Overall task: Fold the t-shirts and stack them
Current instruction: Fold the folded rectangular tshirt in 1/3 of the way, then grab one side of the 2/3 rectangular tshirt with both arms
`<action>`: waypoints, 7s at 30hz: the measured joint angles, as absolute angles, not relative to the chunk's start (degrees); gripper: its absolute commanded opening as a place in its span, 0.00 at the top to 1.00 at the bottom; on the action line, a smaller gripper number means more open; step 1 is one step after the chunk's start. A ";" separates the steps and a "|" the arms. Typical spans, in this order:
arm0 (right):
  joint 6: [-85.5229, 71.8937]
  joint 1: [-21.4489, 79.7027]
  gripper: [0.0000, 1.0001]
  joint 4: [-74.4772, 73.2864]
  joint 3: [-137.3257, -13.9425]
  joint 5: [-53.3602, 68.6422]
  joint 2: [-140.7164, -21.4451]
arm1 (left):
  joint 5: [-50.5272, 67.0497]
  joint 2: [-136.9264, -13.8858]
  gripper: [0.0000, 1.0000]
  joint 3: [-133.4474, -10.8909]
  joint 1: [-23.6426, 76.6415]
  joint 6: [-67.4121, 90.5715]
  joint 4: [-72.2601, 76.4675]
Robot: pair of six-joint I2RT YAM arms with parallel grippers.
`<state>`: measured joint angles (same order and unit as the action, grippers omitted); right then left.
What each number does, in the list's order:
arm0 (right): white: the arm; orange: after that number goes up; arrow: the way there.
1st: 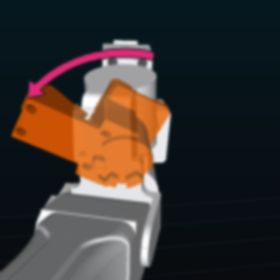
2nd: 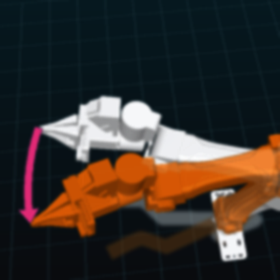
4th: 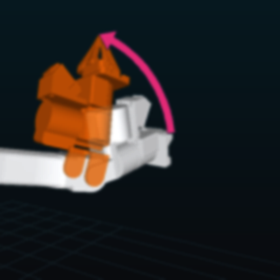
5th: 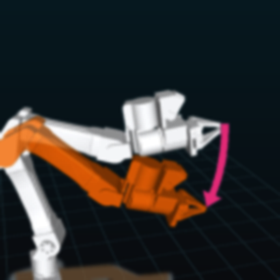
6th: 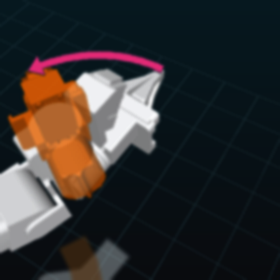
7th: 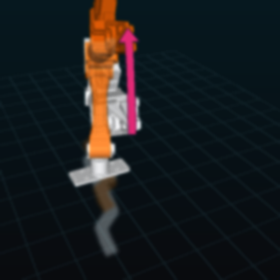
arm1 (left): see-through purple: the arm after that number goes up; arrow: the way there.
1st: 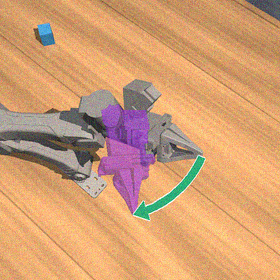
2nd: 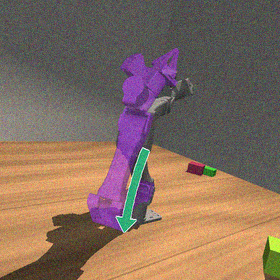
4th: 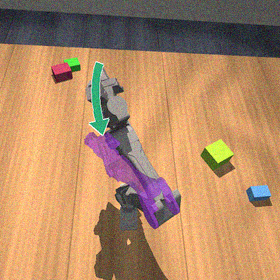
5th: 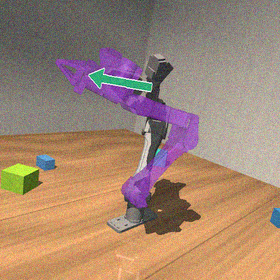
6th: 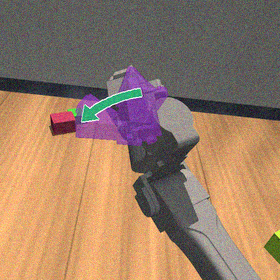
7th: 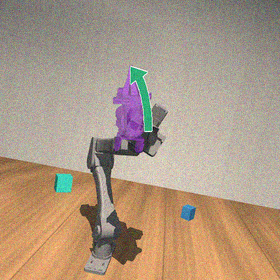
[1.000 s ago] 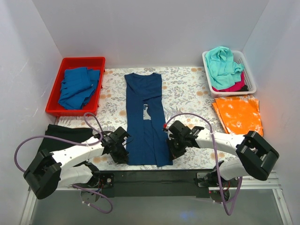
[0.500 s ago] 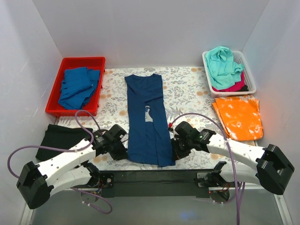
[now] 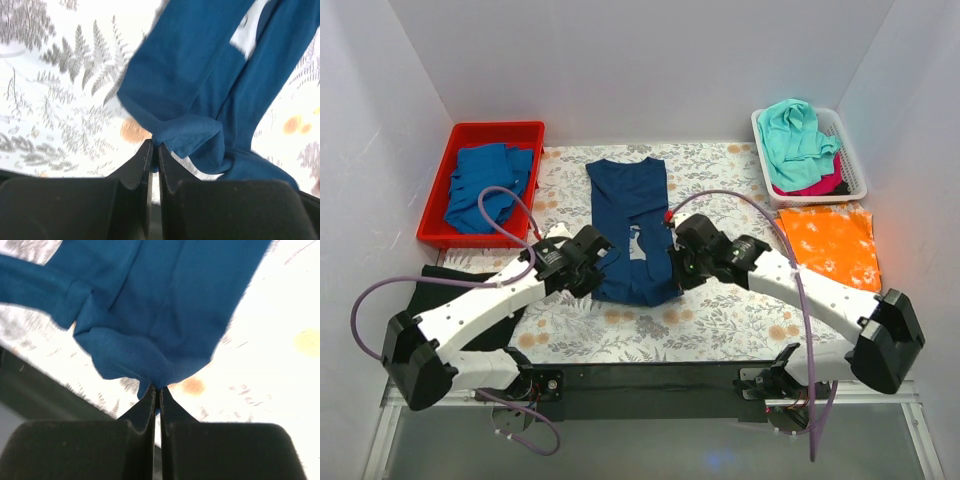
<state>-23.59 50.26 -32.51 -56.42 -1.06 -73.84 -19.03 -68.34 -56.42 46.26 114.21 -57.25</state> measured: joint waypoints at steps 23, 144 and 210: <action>-11.73 33.17 0.99 -28.58 -84.23 0.49 -108.33 | -24.75 -104.33 1.00 -79.31 28.53 94.76 -44.95; -10.22 40.49 0.69 -27.29 -81.89 -2.35 -112.42 | -5.43 -100.44 0.63 -63.13 27.40 87.00 -34.92; -18.94 35.00 0.43 -11.77 -45.78 19.68 -89.84 | 9.67 -73.36 0.61 -34.09 19.59 86.15 -28.01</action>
<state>-18.94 35.00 -11.77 -45.78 19.68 -89.84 9.67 -73.36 -34.09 19.59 86.15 -28.01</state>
